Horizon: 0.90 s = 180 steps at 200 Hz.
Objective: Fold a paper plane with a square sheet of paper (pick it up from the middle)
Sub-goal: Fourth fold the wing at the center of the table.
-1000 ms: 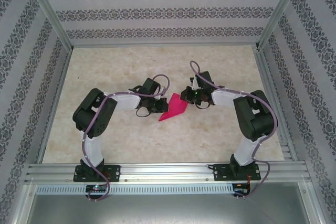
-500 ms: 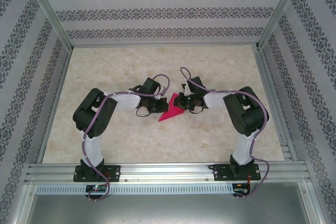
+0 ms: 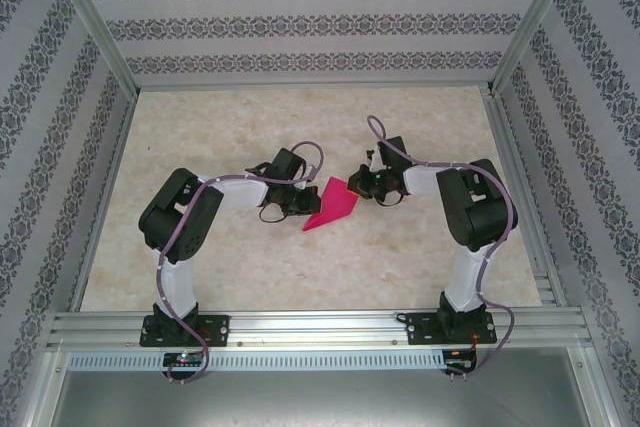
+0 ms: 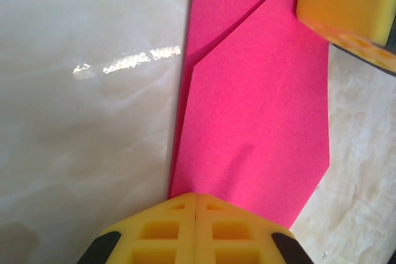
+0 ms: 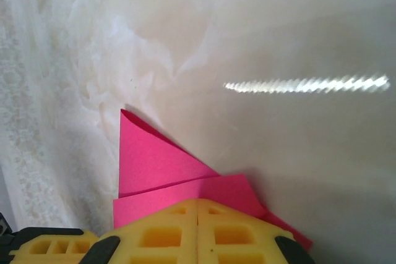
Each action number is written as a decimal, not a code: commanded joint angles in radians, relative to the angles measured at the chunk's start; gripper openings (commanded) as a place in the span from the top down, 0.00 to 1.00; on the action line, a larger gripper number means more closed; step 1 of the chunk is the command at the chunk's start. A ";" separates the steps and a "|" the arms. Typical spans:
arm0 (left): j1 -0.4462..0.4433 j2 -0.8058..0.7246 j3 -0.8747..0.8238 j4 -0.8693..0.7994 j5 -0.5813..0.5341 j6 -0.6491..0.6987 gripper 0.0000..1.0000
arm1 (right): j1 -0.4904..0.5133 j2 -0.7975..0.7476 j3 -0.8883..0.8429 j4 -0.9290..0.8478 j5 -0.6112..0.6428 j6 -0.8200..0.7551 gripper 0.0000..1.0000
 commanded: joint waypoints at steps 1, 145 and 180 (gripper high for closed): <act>-0.001 0.045 -0.049 -0.148 -0.087 0.026 1.00 | -0.076 0.041 0.049 -0.043 0.157 -0.046 0.94; -0.004 0.031 -0.024 -0.135 -0.063 0.027 0.99 | 0.208 -0.147 -0.073 0.055 0.116 0.116 0.94; -0.005 0.025 -0.022 -0.134 -0.060 0.027 0.99 | 0.224 -0.080 -0.064 0.065 0.108 0.133 0.94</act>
